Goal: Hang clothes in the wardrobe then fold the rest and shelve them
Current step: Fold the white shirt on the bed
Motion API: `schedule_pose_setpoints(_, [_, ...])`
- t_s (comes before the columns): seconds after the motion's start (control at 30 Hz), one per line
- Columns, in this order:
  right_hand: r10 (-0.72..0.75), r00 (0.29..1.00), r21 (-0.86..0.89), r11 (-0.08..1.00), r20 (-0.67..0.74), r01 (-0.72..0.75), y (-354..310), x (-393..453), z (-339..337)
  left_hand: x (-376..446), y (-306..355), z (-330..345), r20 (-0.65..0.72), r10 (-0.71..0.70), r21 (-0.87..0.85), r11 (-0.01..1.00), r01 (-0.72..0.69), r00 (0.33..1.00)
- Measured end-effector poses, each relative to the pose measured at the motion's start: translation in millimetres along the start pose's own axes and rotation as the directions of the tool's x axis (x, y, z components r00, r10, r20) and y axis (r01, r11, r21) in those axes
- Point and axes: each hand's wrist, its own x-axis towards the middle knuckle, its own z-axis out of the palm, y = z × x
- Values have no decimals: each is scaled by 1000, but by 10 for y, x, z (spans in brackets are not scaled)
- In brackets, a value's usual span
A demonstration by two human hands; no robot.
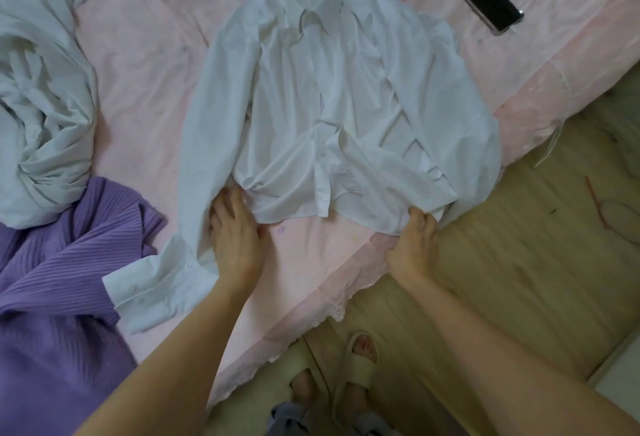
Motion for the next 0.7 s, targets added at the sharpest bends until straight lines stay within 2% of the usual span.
schedule_pose_setpoints(0.03, [-31,1000,-34,999,5,31,8,94,67,76,44,-6,14,-12,14,1000,12,1000])
schedule_pose_setpoints(0.13, [-87,986,-73,994,-144,77,-60,351,74,291,155,-63,-17,-7,28,1000,7,1000])
schedule_pose_setpoints(0.2, [-59,980,10,998,-189,62,-88,450,-47,338,238,-145,-41,6,22,1000,-6,999])
schedule_pose_setpoints(0.27, [-57,982,104,992,-179,76,-128,440,-177,295,315,-277,-50,-27,-63,998,24,998])
schedule_pose_setpoints(0.4, [-143,983,140,977,-118,159,-242,295,-748,220,557,-847,-7,-75,-282,957,70,997])
schedule_pose_setpoints(0.47, [-178,981,62,981,-79,183,-313,164,-1235,227,699,-1308,-5,-29,-326,945,26,1000])
schedule_pose_setpoints(0.53, [-206,978,-63,977,-46,203,-377,42,-1677,225,861,-1767,63,71,-307,950,-48,995])
schedule_pose_setpoints(0.63, [-124,992,-270,956,-5,118,-584,-131,-2305,267,1095,-2311,217,229,-130,970,-204,949])
schedule_pose_setpoints(0.7, [-78,997,-409,909,14,76,-700,-231,-2675,282,1232,-2590,242,225,-42,974,-221,944])
